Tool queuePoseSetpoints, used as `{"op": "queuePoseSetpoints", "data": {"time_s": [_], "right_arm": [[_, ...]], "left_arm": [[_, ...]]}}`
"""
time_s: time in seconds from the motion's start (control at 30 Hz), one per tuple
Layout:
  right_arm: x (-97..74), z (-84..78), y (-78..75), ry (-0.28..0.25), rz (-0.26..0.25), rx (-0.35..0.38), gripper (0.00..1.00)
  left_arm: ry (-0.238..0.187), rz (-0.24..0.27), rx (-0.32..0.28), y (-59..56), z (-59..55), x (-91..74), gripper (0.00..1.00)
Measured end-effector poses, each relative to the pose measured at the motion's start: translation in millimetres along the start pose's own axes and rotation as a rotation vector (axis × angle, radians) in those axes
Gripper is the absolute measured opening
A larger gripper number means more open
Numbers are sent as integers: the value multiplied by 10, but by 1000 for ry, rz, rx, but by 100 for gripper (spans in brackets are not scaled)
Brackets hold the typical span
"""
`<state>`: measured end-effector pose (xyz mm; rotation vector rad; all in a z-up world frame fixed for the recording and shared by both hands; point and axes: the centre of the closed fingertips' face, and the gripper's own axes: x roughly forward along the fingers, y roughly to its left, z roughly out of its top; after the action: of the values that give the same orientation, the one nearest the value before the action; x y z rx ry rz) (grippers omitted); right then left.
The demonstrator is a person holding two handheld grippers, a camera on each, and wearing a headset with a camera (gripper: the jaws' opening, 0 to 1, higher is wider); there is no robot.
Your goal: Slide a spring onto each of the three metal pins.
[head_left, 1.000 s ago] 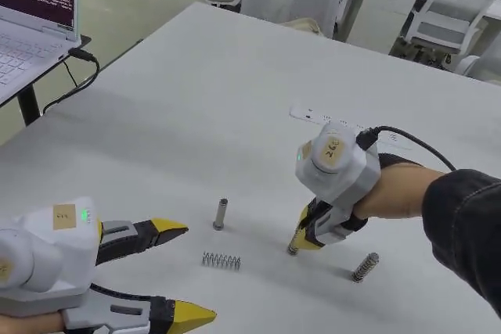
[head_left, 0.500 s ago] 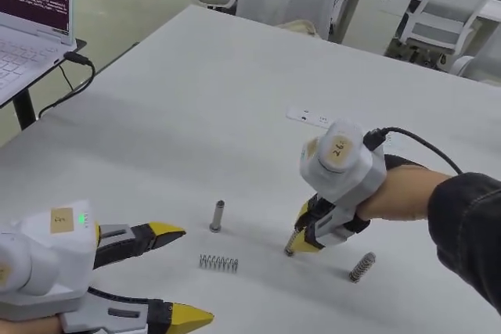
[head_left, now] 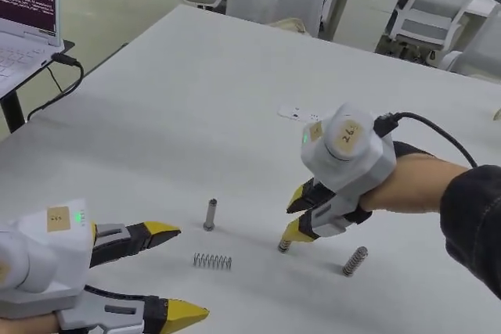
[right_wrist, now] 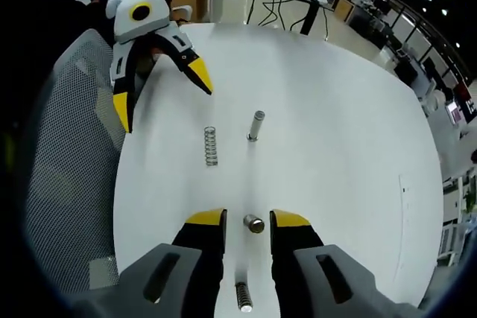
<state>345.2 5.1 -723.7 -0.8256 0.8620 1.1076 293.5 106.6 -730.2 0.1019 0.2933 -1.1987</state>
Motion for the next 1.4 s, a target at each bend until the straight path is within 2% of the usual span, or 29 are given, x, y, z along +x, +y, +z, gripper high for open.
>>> {"op": "queuePoseSetpoints", "data": {"time_s": [0.3,0.53,0.67,0.93,1.33,1.4], "right_arm": [[-265,185,109,-84,-53,-16,22],[-416,212,260,-125,-73,-12,22],[-445,160,404,-147,-72,14,22],[-439,57,560,-175,-73,80,22],[-355,-169,700,-188,-61,178,22],[-357,-193,695,-198,-72,188,26]], "left_arm": [[23,-18,29,69,5,63,58],[43,-34,43,119,-35,128,54],[61,-47,51,150,-83,172,52],[85,-60,57,201,-144,246,47],[121,-74,66,239,-247,340,38],[124,-76,68,235,-250,353,37]]}}
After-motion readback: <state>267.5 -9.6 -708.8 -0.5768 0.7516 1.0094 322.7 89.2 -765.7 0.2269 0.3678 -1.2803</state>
